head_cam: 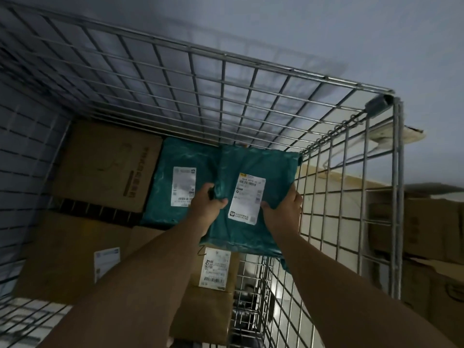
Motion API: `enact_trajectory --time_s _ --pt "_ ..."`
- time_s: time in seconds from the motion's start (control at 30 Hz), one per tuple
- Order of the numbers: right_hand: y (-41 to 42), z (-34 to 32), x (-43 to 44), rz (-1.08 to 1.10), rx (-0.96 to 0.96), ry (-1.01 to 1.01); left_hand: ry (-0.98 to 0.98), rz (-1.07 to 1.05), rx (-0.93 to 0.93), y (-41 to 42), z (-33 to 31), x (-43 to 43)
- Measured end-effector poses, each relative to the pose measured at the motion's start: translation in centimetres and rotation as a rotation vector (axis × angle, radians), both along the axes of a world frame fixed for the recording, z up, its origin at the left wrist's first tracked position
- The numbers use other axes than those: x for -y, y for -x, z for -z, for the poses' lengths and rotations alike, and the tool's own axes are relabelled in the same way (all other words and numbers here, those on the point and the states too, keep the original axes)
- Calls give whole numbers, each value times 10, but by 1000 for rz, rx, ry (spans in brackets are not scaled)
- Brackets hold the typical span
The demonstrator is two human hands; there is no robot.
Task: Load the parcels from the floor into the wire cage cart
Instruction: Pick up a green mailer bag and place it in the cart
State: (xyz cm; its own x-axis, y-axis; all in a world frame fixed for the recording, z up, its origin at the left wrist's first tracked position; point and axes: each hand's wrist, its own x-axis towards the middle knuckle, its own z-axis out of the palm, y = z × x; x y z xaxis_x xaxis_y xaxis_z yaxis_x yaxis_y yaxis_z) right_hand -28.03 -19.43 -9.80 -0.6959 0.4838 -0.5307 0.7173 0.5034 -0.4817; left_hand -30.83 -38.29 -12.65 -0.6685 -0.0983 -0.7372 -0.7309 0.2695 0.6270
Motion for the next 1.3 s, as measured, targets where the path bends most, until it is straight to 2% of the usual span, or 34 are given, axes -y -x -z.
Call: enact_trajectory --time_s 0.23,0.33,0.5,0.63,0.77,0.9,1.0,1.1,1.2,1.3 --pt "-14 -4 -2 -46 -81 -21 -46 -135 -41 -6 -8 -11" --pt "-17 2 2 -81 -50 -74 -56 -145 -37 -9 -3 -13" --pt "-13 17 5 -27 -34 20 -23 -155 -85 -11 15 -11" --pt "-27 37 -2 -77 32 40 2 -107 -111 -12 30 -13" --pt "-30 53 3 -66 32 43 113 20 -158 -28 44 -28" --pt "-39 68 23 -356 42 134 197 86 -169 -37 60 -38" --pt "-48 81 28 -527 161 90 249 234 -221 -45 69 -37" --pt "-55 91 20 -755 274 15 386 622 -285 -58 76 -34" --pt "-65 101 12 -867 273 -55 501 993 -367 -67 87 -28" --pt "-76 106 7 -1022 270 -206 560 1111 -410 -70 98 -19"
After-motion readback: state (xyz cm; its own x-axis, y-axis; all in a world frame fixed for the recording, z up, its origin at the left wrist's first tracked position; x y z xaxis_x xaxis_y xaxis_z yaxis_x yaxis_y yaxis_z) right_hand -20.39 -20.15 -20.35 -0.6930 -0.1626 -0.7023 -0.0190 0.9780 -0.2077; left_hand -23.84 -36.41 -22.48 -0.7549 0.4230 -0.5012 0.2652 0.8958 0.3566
